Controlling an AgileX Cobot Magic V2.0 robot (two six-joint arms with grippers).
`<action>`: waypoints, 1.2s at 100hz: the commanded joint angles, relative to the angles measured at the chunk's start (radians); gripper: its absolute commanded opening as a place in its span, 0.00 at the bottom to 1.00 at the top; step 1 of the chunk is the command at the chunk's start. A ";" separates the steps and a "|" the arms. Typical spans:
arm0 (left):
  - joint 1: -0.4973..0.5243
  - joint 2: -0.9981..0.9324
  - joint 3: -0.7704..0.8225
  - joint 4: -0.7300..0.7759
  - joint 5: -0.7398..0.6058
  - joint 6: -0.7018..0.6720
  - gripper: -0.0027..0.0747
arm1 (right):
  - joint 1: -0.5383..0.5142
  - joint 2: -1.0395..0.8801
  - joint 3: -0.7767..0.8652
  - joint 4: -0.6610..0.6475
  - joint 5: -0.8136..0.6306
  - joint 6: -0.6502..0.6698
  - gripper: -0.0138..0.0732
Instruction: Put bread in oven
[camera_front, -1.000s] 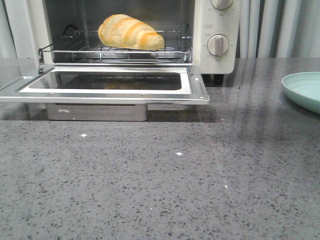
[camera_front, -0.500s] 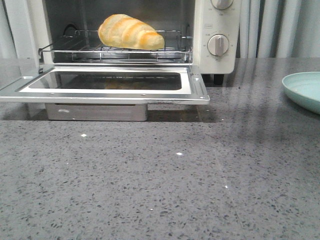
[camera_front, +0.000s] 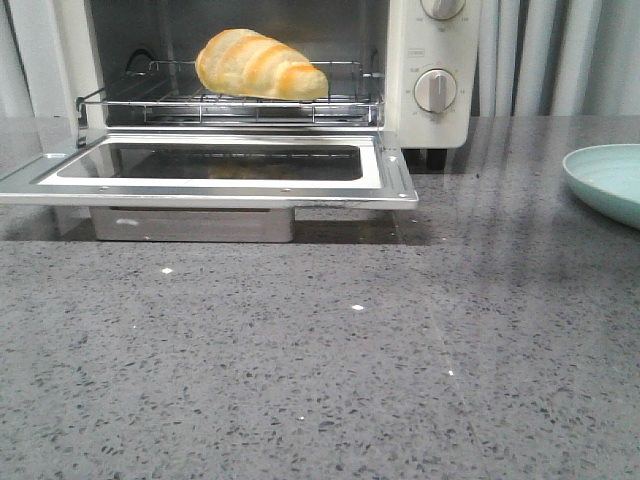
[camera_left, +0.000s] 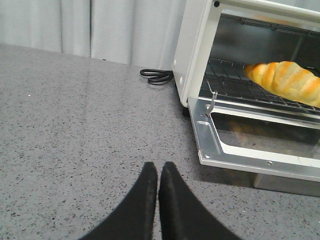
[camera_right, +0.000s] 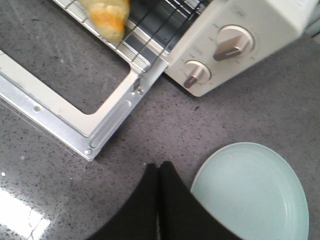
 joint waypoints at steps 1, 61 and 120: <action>0.005 -0.025 -0.027 -0.008 -0.078 -0.001 0.01 | -0.032 -0.077 0.016 -0.050 -0.045 -0.002 0.07; 0.005 -0.025 -0.027 -0.008 -0.078 -0.001 0.01 | -0.400 -0.548 0.703 0.113 -0.516 0.021 0.07; 0.005 -0.025 -0.027 -0.008 -0.078 -0.001 0.01 | -0.755 -0.968 1.274 0.340 -0.964 -0.039 0.07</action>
